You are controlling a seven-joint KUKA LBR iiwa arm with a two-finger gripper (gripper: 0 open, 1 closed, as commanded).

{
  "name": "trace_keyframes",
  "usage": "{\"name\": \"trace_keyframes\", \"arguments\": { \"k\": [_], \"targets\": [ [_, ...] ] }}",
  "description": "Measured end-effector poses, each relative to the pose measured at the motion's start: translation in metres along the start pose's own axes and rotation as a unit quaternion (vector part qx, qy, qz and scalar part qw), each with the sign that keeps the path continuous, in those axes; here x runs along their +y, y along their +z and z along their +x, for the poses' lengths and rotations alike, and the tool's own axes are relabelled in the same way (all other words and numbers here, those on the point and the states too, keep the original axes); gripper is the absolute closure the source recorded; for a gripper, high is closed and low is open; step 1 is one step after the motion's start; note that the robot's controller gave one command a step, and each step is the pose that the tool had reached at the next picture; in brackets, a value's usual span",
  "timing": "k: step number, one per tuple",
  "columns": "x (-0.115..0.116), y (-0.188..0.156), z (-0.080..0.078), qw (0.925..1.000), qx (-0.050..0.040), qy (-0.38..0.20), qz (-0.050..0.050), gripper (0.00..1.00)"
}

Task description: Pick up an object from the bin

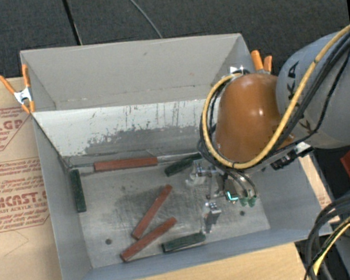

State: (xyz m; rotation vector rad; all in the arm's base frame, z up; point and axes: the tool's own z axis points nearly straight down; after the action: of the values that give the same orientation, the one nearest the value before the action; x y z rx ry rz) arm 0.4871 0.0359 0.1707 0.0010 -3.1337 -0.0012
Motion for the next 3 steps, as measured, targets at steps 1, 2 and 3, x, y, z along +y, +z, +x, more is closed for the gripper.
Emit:
{"name": "trace_keyframes", "arguments": {
  "k": [1,2,3],
  "targets": [
    [0.000,-0.004,-0.002,1.0000,-0.0037,0.000,0.000,0.00],
    [0.038,0.094,0.000,0.9999,-0.0089,0.007,-0.002,1.00],
    [0.038,0.094,0.000,0.9999,-0.0089,0.007,-0.002,1.00]
  ]
}}
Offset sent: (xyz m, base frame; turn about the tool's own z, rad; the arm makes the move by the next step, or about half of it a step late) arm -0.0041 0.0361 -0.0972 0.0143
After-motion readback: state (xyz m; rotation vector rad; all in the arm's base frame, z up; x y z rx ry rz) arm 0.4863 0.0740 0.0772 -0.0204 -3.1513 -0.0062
